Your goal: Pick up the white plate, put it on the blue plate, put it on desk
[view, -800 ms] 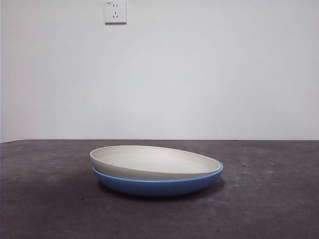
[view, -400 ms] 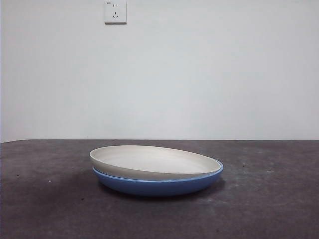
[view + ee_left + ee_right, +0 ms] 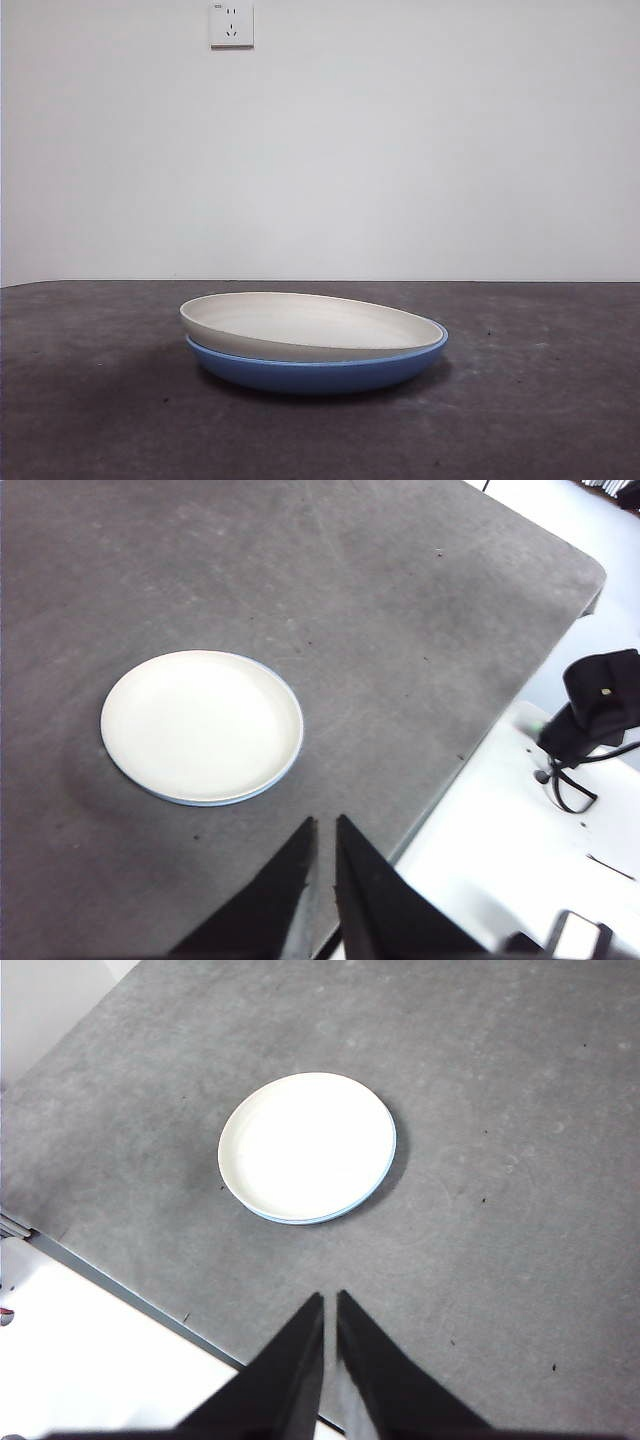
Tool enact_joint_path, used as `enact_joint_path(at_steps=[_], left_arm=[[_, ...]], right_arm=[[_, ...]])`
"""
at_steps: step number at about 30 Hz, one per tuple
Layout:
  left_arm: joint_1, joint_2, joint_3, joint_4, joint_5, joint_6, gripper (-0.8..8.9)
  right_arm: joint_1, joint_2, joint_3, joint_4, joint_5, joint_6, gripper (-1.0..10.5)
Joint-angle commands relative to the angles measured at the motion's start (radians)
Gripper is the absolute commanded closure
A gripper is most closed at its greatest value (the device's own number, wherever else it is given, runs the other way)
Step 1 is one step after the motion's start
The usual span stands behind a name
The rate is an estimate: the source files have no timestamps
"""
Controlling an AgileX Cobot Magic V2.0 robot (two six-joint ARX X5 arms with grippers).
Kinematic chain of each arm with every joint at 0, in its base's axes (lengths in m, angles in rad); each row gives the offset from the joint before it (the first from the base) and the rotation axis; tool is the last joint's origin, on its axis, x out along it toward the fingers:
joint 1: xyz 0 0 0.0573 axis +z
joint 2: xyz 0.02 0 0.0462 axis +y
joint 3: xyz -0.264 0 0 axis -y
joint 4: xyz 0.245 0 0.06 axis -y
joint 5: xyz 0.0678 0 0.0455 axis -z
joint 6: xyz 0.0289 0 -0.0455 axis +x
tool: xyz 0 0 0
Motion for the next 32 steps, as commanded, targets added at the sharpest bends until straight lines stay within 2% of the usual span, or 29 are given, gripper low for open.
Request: enact_joint_path(at_steps=[1, 5, 7, 14, 17, 22, 26, 32], left_arm=[[0.064, -0.007, -0.004, 0.011, 0.002, 0.002, 7.84], [0.242, -0.051, -0.084, 0.018, 0.073, 0.003, 7.84], [0.331, -0.095, -0.160, 0.074, 0.072, 0.005, 7.84], [0.521, -0.328, -0.626, 0.606, 0.064, 0.028, 7.84], [0.561, -0.423, -0.817, 0.784, -0.039, 0.022, 7.84], [0.583, -0.552, -1.053, 0.934, -0.174, -0.012, 7.84], [0.586, -0.646, -1.176, 0.947, -0.201, -0.015, 7.84], [0.589, -0.716, -1.267, 0.953, -0.241, -0.029, 7.84]], right_arm=[[0.009, 0.003, 0.011, -0.072, 0.001, 0.006, 9.3], [0.009, 0.003, 0.011, -0.072, 0.001, 0.006, 9.3], [0.009, 0.003, 0.011, -0.072, 0.001, 0.006, 9.3], [0.009, 0.003, 0.011, -0.072, 0.000, 0.006, 9.3], [0.009, 0.003, 0.011, -0.072, 0.000, 0.006, 9.3], [0.009, 0.003, 0.011, -0.072, 0.000, 0.006, 9.3], [0.009, 0.003, 0.011, -0.072, 0.000, 0.006, 9.3], [0.009, 0.003, 0.011, -0.072, 0.000, 0.006, 9.3]])
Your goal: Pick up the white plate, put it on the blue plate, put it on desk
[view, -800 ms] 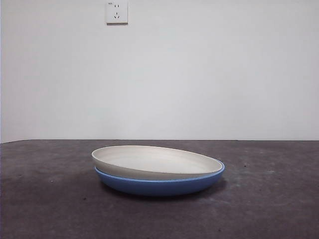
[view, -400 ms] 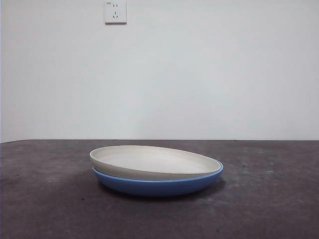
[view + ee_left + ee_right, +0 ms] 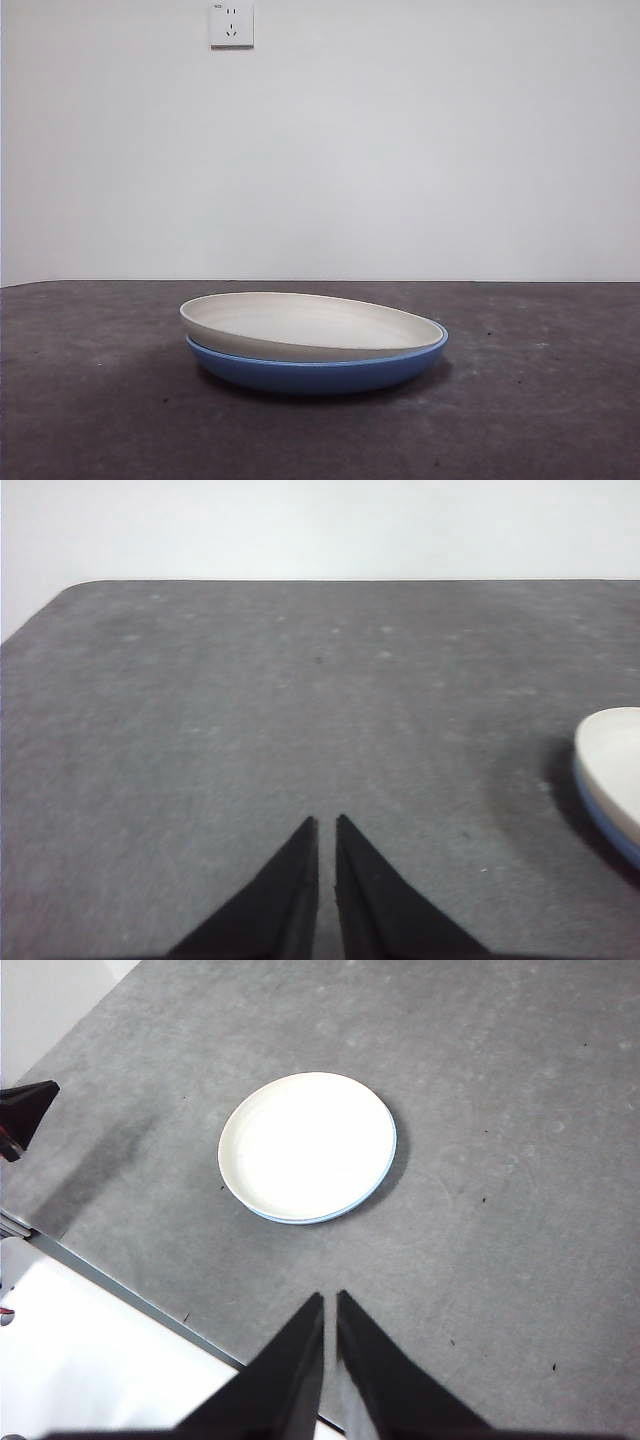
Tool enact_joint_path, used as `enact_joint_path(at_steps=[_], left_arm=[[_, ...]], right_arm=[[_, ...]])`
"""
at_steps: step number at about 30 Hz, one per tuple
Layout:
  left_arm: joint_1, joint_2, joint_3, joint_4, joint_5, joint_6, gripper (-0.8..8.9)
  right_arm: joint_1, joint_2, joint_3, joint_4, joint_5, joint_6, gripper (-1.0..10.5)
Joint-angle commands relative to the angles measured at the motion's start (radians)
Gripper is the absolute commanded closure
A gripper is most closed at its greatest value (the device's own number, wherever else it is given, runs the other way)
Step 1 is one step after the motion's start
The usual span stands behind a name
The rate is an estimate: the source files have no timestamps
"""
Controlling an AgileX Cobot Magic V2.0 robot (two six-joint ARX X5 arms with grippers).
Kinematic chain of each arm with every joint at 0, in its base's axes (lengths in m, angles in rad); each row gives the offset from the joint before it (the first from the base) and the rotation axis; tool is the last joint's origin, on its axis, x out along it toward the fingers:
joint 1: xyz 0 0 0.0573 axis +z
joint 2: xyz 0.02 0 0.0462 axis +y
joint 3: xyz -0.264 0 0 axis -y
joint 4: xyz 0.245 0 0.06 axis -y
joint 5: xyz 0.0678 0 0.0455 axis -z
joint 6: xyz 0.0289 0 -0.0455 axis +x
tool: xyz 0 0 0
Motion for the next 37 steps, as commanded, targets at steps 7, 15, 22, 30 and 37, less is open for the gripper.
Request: enact_joint_path(at_steps=[7, 15, 22, 30, 37], left_arm=[[0.002, 0.000, -0.055, 0.017, -0.032, -0.014, 7.84], [0.002, 0.000, -0.074, 0.070, -0.034, -0.007, 7.84], [0.002, 0.000, -0.074, 0.069, -0.034, -0.007, 7.84], [0.002, 0.000, -0.073, 0.069, -0.034, -0.007, 7.84], [0.002, 0.000, -0.073, 0.069, -0.034, -0.007, 7.84]], right_arm=[[0.009, 0.003, 0.011, -0.072, 0.000, 0.006, 9.3], [0.009, 0.003, 0.011, -0.072, 0.000, 0.006, 9.3], [0.009, 0.003, 0.011, -0.072, 0.000, 0.006, 9.3], [0.009, 0.003, 0.011, -0.072, 0.000, 0.006, 9.3], [-0.063, -0.011, -0.007, -0.048, 0.055, -0.200, 9.3]])
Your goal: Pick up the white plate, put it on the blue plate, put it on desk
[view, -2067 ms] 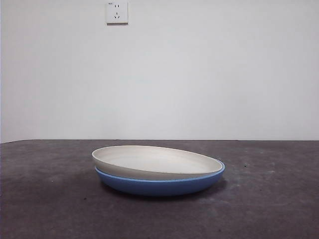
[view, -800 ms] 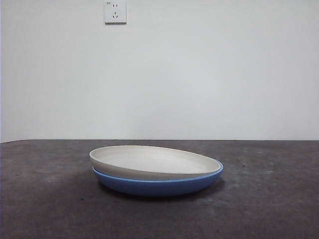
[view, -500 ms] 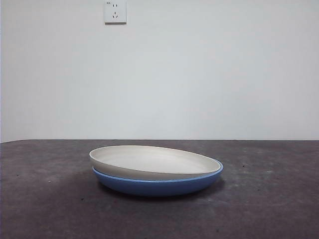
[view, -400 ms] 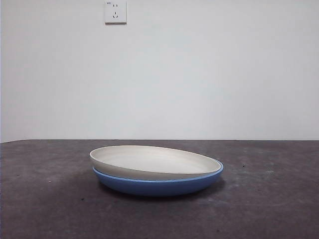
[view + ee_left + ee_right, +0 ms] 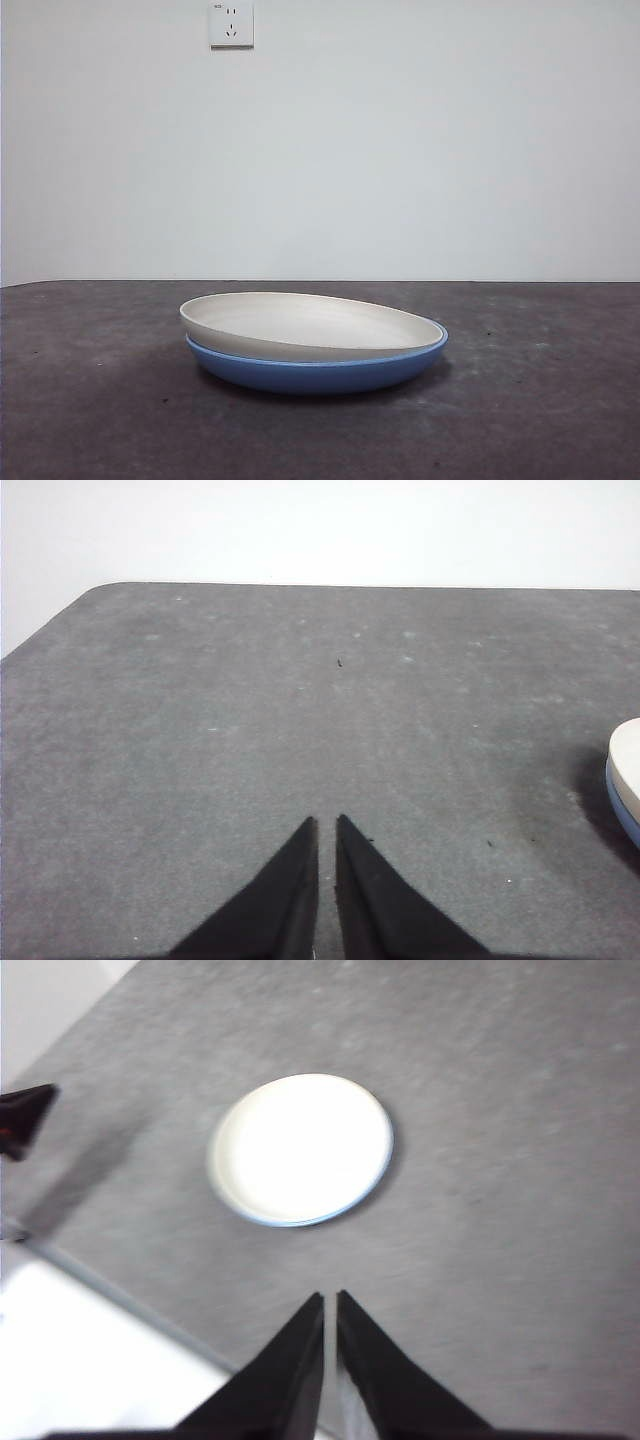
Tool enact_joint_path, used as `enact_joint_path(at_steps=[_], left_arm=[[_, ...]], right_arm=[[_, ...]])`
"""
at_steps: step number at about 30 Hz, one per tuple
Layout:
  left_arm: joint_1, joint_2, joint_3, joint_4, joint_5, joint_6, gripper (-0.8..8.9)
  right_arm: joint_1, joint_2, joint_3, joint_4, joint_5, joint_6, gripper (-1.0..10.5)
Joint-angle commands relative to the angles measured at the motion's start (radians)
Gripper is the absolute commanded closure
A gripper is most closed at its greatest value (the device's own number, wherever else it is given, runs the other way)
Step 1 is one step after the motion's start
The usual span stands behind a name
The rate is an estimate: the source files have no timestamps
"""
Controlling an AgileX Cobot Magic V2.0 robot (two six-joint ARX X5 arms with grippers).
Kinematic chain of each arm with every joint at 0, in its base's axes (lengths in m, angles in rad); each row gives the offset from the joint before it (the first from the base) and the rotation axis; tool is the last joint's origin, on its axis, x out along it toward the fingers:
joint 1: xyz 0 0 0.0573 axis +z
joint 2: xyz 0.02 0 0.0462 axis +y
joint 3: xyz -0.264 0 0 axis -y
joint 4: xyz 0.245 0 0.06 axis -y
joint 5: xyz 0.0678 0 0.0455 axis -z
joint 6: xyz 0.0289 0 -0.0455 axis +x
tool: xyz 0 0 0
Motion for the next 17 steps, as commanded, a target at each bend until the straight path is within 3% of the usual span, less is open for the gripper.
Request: enact_joint_path(at_steps=[1, 6, 11, 17], left_arm=[[0.002, -0.002, -0.021, -0.007, -0.003, 0.003, 7.85], [0.002, -0.002, -0.021, -0.007, -0.003, 0.003, 7.84], [0.002, -0.002, -0.021, -0.007, -0.003, 0.003, 7.84], [0.002, -0.002, -0.021, -0.007, -0.003, 0.003, 7.84]], right_arm=[[-0.058, -0.029, -0.035, -0.002, 0.041, -0.190, 9.3], [-0.212, -0.224, -0.420, 0.519, 0.081, -0.294, 9.3], [-0.360, -0.380, -0.864, 0.999, 0.051, -0.290, 9.3], [-0.478, -0.464, -1.191, 1.292, 0.004, -0.286, 9.3]])
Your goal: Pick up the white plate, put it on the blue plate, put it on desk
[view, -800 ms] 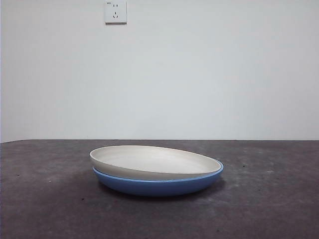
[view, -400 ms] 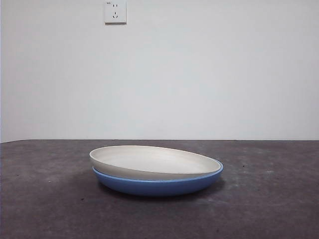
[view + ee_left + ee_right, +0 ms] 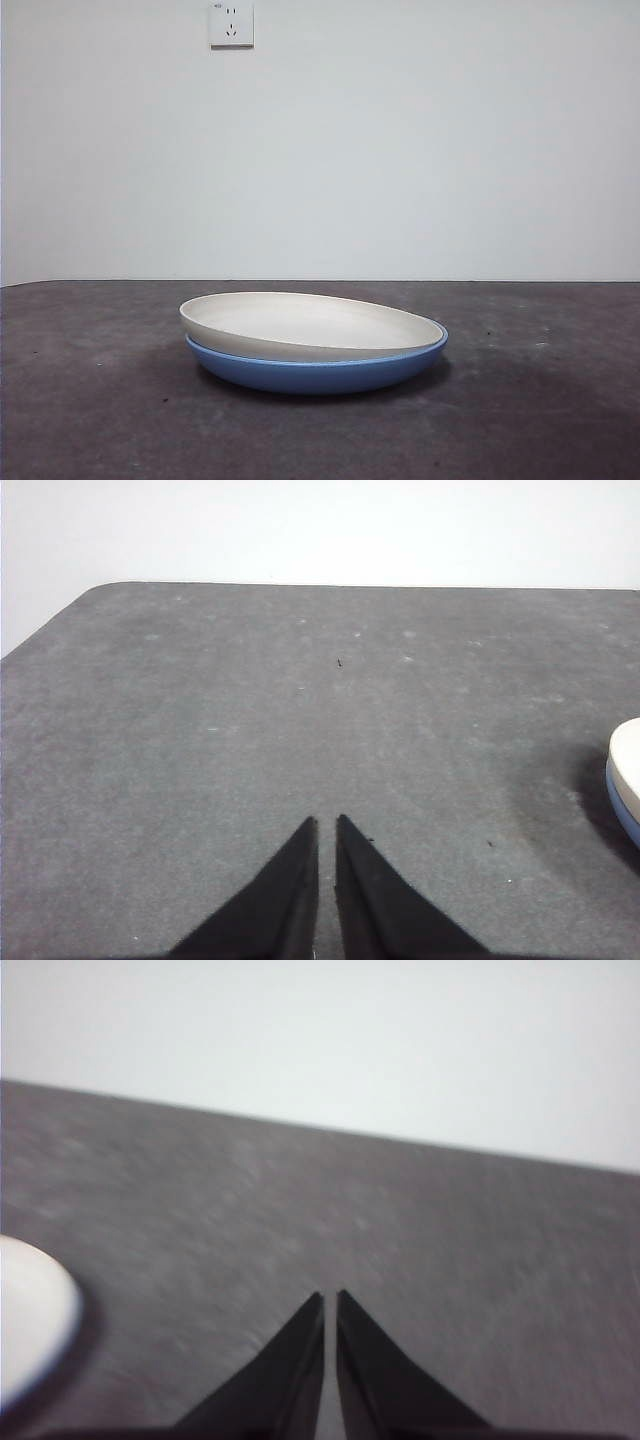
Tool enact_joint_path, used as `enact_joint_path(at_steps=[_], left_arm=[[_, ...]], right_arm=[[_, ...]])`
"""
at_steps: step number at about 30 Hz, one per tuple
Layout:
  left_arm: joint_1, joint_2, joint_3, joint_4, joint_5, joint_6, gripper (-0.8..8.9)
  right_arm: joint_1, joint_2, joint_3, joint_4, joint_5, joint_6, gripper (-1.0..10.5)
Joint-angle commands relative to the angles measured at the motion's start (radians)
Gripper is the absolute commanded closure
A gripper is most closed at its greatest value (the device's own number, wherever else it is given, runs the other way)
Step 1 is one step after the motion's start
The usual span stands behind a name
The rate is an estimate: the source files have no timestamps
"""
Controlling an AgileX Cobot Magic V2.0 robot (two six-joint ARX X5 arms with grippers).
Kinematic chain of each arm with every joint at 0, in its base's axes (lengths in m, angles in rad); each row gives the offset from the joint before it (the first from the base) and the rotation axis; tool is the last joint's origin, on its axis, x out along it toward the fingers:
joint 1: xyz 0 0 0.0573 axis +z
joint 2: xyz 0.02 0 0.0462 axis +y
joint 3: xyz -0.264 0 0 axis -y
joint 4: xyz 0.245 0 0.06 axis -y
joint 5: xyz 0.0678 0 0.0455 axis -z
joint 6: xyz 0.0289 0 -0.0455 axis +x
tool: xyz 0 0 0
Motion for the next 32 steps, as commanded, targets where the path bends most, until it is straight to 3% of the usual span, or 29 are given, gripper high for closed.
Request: enact_joint_path(at_steps=[1, 5, 14, 32], left_arm=[[0.002, -0.002, -0.021, -0.007, -0.003, 0.003, 7.84], [0.002, -0.002, -0.021, -0.007, -0.003, 0.003, 7.84], [0.002, -0.001, -0.021, -0.007, -0.003, 0.003, 7.84], [0.002, -0.001, -0.021, -0.007, -0.003, 0.003, 7.84]], right_arm=[[-0.027, -0.040, -0.090, 0.090, 0.000, -0.006, 9.3], [-0.056, -0.097, -0.166, 0.084, 0.000, -0.006, 9.3], [-0.067, -0.122, -0.165, -0.054, 0.053, -0.002, 9.3], [-0.074, -0.122, -0.164, -0.024, 0.053, 0.001, 9.3]])
